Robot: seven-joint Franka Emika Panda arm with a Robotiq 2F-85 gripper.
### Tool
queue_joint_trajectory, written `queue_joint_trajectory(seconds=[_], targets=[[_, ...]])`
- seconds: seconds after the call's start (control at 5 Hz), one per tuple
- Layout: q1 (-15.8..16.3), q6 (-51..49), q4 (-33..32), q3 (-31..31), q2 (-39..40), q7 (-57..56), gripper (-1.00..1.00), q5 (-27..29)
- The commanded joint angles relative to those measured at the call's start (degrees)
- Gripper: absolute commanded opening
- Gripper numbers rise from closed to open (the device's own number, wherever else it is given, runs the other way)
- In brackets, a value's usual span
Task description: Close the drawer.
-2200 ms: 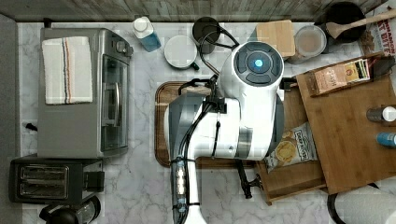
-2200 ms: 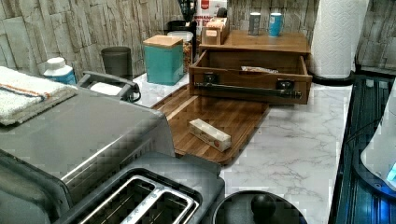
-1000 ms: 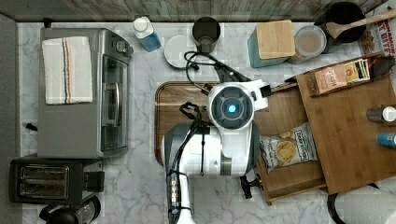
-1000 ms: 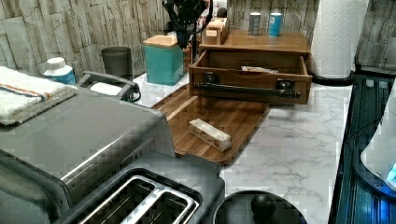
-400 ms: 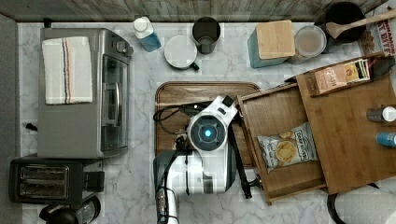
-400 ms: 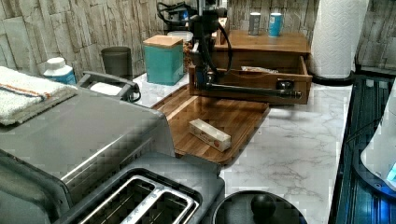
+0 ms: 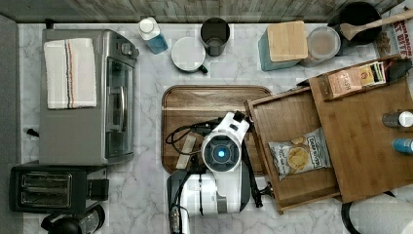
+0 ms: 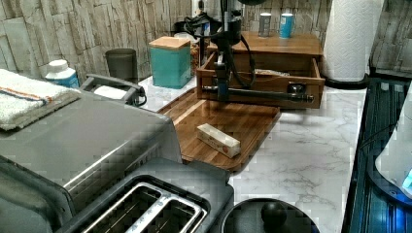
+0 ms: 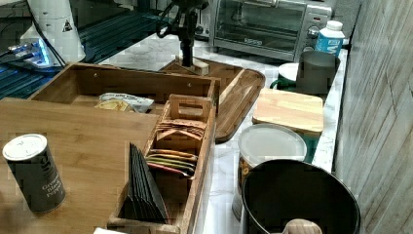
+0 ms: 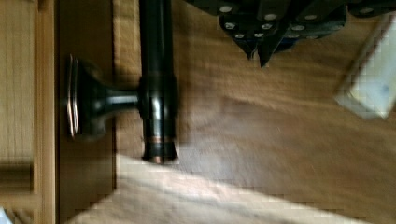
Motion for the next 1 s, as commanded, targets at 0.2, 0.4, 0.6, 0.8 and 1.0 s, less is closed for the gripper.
queue_joint_trajectory(seconds=[0.2,0.4,0.6,0.8,1.0], targets=[[-2.32,-0.97,-2.79,-1.83,-1.93,-0.7,-1.0,-0.83],[-4.06,-9.96,1.91,-3.89,-0.15,-7.68,-1.0,2.88],[-10.35,-16.33,5.73,-0.89,2.36,-11.93,-1.0,4.22],[-7.86,-9.5,1.62,-5.21,0.28,-14.99,-1.0,3.03],[-7.86,-6.05,-1.54,-5.78,-2.19,-15.62,-1.0,2.74]])
